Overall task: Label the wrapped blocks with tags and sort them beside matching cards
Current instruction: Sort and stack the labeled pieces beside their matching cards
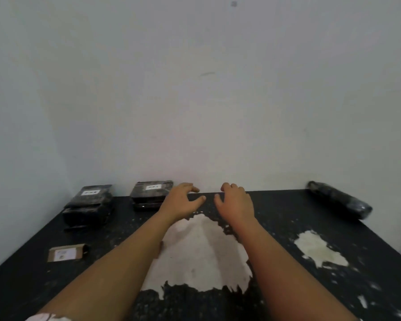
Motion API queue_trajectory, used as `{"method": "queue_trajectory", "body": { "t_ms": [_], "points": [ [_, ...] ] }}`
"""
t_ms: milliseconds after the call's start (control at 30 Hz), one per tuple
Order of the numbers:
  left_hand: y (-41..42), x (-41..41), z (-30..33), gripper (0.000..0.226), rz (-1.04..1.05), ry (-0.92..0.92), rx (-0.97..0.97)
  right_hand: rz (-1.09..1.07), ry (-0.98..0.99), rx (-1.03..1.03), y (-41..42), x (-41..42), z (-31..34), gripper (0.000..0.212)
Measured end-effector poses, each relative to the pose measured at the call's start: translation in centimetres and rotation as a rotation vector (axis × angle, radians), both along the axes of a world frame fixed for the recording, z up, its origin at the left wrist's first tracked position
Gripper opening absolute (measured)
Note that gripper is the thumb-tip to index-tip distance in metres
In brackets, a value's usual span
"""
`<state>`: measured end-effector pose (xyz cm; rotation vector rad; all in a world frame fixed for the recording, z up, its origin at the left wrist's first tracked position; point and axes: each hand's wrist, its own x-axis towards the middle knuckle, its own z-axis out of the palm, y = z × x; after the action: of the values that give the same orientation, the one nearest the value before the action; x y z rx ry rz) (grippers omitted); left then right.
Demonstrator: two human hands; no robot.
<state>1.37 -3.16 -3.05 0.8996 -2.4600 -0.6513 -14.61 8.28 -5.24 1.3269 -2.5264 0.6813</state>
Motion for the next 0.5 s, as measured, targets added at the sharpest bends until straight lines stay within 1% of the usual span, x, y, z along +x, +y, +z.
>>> {"method": "queue_trajectory", "body": {
  "t_ms": [133,267,500],
  "points": [
    [3.1,-7.0,-1.6,0.053,-0.083,-0.021,-0.01,-0.073,-0.025,0.034,4.2,-5.6,-1.0,0.038],
    [6.2,-13.8,-3.3,0.051,-0.17,-0.023,0.021,-0.135,-0.02,0.05,7.5,-10.4,-2.1,0.038],
    [10.0,-24.2,-6.0,0.037,-0.249,-0.004,0.027,-0.194,0.007,0.072,11.5,-18.2,-3.9,0.032]
  ]
}}
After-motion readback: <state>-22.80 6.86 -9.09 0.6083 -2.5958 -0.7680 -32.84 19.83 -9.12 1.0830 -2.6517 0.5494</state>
